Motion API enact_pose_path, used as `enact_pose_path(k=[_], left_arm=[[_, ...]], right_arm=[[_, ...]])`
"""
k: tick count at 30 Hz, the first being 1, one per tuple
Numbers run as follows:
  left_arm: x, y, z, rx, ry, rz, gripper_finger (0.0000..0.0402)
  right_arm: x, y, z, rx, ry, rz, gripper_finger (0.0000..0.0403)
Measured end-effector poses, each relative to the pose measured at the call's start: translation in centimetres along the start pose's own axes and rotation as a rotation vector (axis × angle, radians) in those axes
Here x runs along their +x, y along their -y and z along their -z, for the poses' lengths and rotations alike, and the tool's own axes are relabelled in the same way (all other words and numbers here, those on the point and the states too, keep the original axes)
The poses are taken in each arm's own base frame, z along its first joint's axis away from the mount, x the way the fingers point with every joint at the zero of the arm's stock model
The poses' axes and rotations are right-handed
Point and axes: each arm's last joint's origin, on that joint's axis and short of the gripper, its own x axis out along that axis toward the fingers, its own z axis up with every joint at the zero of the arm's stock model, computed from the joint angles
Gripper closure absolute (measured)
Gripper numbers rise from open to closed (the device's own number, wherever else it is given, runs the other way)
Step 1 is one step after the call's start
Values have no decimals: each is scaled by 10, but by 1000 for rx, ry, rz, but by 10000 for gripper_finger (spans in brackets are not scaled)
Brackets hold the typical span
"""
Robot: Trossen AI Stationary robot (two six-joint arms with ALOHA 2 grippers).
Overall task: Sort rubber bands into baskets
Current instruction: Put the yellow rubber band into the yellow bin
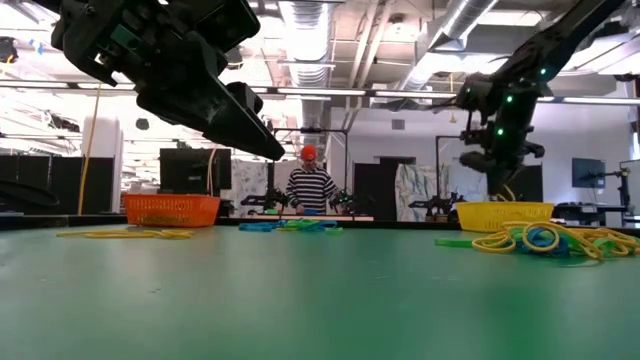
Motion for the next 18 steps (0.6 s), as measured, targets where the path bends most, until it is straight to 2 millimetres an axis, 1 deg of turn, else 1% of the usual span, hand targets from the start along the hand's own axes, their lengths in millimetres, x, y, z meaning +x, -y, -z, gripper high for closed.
enact_pose_path(k=[4, 9, 14, 18], left_arm=[[0, 0, 0, 7, -1, 0, 216], [0, 0, 1, 12, -6, 0, 216], [0, 0, 1, 13, -9, 0, 216], [0, 0, 1, 24, -13, -1, 216]], right_arm=[[13, -3, 2, -10, -51, 10, 349], [19, -5, 3, -14, -70, 22, 301], [11, -2, 1, -3, -38, 27, 238], [-3, 2, -1, 22, 21, 24, 196]])
